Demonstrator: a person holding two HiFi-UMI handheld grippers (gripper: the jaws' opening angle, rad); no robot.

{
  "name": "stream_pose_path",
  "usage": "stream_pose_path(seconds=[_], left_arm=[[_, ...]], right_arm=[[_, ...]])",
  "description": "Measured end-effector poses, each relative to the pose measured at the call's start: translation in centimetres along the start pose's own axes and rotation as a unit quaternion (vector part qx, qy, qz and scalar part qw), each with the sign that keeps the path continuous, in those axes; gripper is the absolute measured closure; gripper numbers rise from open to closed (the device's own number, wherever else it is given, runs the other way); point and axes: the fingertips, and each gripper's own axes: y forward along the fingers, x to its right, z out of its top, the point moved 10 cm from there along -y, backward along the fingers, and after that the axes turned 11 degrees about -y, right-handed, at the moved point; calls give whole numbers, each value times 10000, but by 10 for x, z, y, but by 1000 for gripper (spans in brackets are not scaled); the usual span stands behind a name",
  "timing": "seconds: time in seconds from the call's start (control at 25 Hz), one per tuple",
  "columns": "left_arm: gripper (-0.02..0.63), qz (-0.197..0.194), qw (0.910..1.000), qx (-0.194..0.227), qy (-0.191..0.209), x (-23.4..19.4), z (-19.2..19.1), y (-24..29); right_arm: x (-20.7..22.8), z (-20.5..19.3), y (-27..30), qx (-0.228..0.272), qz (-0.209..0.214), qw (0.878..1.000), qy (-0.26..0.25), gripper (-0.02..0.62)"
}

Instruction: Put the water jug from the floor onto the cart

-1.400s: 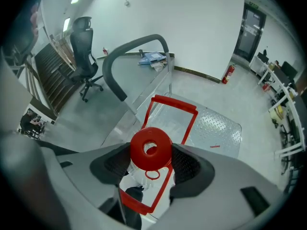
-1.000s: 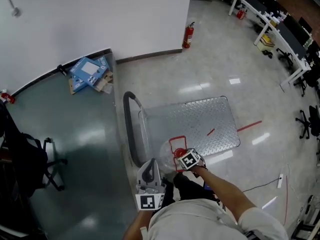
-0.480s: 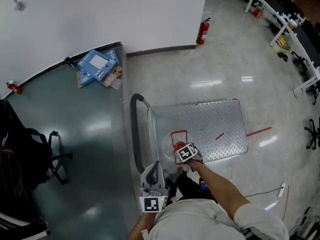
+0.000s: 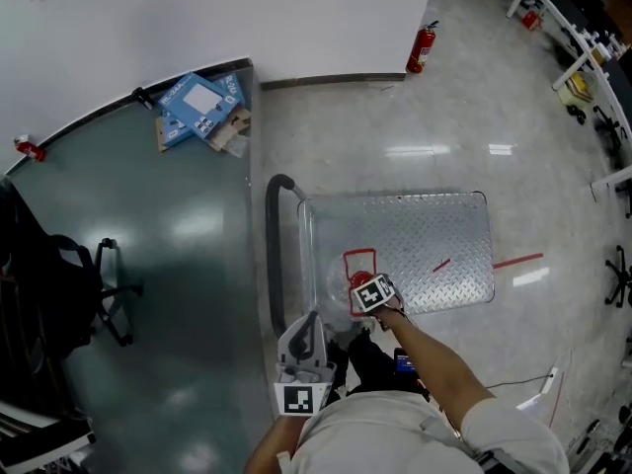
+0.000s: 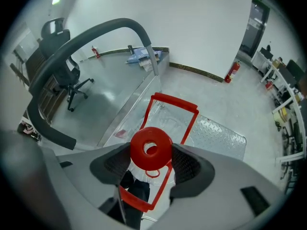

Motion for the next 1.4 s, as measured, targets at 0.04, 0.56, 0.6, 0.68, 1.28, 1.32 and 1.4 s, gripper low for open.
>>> stream_pose_path(seconds=[0.04,0.56,0.6,0.68,1.28,1.32,1.4], left_arm=[[603,11,10000,5,17,-2,0,1],[603,42,9999,-16,-121,-4,-2,4],[603,47,9999,-19,-127,-5,-2,3],[603,46,9999,16,-131,-6,-1,2],[603,-225,9981,578,58,7,15,-7],[603,-249,9978,609,64,10,18,-7],[603,-305,9972,672,86,15,23,-8]], right_arm=[[-1,3,0,-7,-7,10000,-44,322],[-13,-3,1,25,-129,9995,-281,321],[-13,-4,-1,41,-158,9994,-318,321],[-14,-5,-4,88,-209,9992,-316,321],[-3,-8,-201,2652,-1475,9517,464,582],[-4,-12,-228,3100,-1680,9345,488,583],[-12,-26,-276,4093,-2073,8871,492,583]])
